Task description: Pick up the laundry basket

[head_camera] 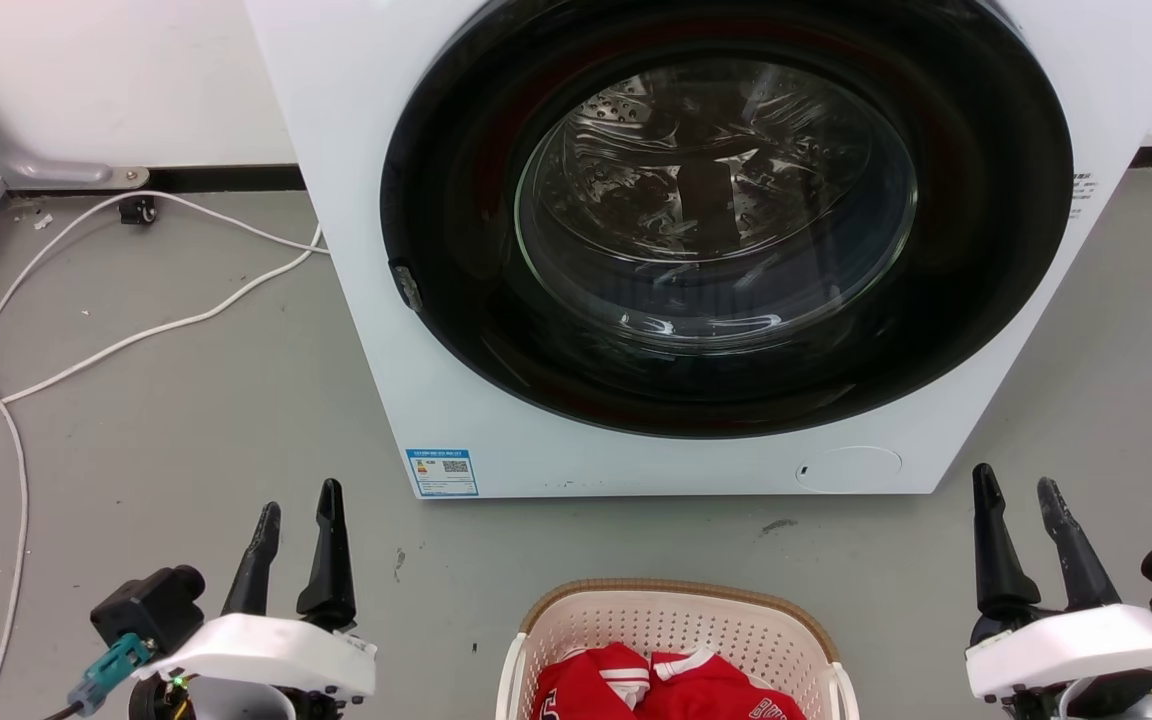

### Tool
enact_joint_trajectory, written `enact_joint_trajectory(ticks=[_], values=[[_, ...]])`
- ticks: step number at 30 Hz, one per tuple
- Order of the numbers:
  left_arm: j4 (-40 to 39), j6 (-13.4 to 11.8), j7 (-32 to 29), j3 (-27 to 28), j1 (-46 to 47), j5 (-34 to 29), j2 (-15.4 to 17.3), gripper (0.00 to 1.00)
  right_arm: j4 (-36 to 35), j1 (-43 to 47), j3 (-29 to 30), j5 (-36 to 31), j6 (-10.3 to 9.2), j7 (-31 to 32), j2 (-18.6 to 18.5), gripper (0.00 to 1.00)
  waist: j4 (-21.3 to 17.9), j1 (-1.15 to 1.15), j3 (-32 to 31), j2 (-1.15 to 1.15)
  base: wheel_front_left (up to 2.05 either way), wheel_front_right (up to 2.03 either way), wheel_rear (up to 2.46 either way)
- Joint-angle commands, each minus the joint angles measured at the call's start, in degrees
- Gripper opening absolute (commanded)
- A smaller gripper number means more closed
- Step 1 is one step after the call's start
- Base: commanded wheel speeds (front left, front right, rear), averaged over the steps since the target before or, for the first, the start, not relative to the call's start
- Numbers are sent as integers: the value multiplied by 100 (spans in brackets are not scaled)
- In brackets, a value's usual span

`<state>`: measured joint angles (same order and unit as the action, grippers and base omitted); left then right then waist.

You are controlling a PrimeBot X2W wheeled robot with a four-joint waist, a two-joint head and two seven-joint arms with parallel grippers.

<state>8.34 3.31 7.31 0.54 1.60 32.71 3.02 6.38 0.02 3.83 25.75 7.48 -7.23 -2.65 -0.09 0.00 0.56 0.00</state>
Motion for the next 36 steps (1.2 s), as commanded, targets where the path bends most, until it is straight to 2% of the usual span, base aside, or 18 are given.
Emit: enact_joint_trajectory(ticks=[1, 36], values=[[-54, -18, 59, -14, -5, -143, 36, 100, -68, -22, -3, -161, 2, -59, -23, 100, 1, 0, 2, 0, 0, 0, 0], [102, -219, 528, -176, -162, -2097, 63, 100, -10, 191, -10, -2427, 1, -538, -30, 100, 6, 0, 2, 0, 0, 0, 0]])
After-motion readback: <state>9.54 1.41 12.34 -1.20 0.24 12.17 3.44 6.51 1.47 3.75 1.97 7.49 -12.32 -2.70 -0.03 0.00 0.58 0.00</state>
